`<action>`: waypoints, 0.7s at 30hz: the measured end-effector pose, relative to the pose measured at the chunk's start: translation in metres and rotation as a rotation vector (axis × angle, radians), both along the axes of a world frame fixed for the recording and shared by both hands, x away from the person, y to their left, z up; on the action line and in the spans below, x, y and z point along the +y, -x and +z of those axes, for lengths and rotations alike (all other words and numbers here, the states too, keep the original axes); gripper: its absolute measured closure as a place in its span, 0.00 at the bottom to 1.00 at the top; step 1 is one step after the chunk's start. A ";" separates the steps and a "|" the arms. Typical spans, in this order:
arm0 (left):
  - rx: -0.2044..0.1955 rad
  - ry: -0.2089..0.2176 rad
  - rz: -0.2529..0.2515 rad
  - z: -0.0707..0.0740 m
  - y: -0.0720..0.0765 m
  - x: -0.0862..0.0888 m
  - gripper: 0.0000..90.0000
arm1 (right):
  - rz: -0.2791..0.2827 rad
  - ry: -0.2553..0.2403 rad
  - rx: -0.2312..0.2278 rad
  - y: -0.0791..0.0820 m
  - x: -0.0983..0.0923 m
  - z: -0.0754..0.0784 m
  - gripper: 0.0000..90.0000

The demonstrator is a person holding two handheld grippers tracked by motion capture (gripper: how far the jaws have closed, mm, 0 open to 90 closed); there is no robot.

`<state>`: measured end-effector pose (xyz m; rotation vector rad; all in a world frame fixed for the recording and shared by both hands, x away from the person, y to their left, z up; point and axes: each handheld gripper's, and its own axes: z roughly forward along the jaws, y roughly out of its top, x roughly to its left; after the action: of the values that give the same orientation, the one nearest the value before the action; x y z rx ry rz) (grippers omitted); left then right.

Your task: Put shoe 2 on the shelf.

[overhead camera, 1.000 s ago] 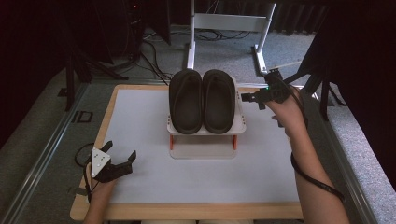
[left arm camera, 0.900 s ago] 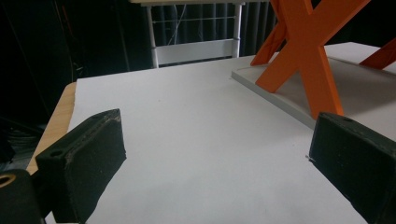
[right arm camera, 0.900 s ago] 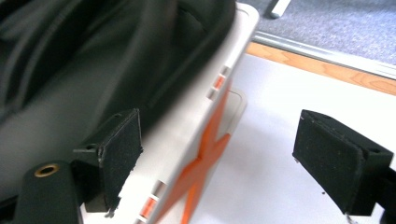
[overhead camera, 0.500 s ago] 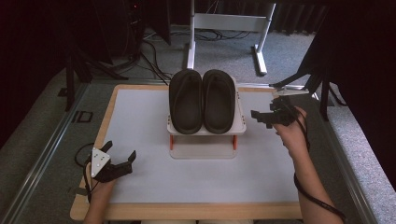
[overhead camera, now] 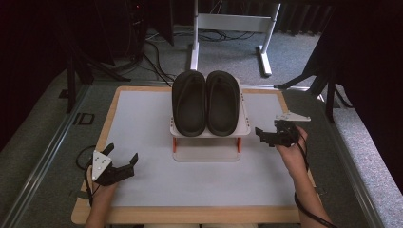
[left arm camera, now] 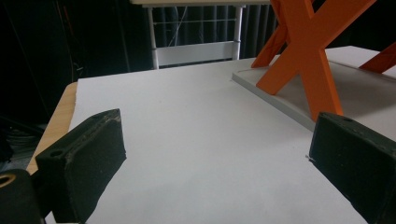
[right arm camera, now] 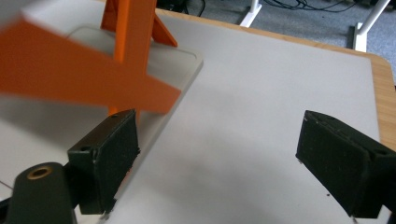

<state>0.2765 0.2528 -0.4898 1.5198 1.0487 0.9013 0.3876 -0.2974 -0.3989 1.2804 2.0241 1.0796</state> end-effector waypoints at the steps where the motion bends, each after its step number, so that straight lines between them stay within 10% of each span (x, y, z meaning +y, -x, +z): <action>1: -0.001 0.001 0.000 0.000 0.000 0.000 0.03 | -0.001 0.003 0.001 0.001 -0.001 -0.004 0.14; 21: -0.001 0.003 0.007 0.000 0.000 0.000 0.03 | -0.106 0.000 -0.030 0.026 -0.038 -0.065 0.14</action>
<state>0.2763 0.2526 -0.4899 1.5138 1.0544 0.9051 0.3613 -0.3351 -0.4639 1.3478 1.9112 1.0438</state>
